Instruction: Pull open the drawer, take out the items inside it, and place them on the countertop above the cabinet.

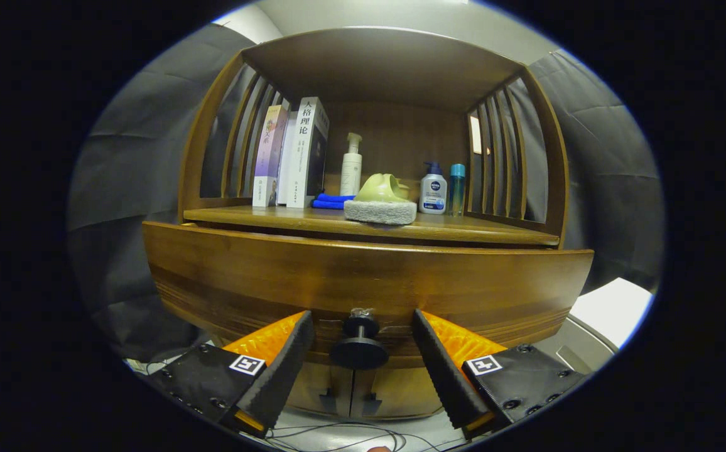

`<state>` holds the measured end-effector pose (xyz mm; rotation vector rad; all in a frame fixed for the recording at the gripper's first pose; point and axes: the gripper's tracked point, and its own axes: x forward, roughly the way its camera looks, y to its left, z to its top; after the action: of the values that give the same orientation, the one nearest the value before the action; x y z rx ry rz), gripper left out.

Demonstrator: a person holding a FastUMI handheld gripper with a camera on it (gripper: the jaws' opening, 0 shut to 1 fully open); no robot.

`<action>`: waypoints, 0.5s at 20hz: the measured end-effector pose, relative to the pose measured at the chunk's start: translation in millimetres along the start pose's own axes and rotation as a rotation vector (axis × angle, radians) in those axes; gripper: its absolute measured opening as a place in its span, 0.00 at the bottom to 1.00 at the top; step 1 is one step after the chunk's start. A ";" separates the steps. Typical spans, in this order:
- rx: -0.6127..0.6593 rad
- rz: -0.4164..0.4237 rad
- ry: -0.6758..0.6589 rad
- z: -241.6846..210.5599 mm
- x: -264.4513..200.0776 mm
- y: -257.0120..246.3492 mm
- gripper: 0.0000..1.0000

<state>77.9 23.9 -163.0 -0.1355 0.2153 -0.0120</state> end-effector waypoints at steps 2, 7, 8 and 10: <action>0.006 -0.005 -0.005 2.9 10.1 0.8 1.00; 0.037 -0.017 -0.001 7.5 32.3 1.2 1.00; 0.044 -0.016 0.002 8.3 37.4 1.1 1.00; 0.063 -0.014 0.017 10.4 48.9 0.8 1.00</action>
<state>127.8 24.8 -163.4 -0.0745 0.2311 -0.0336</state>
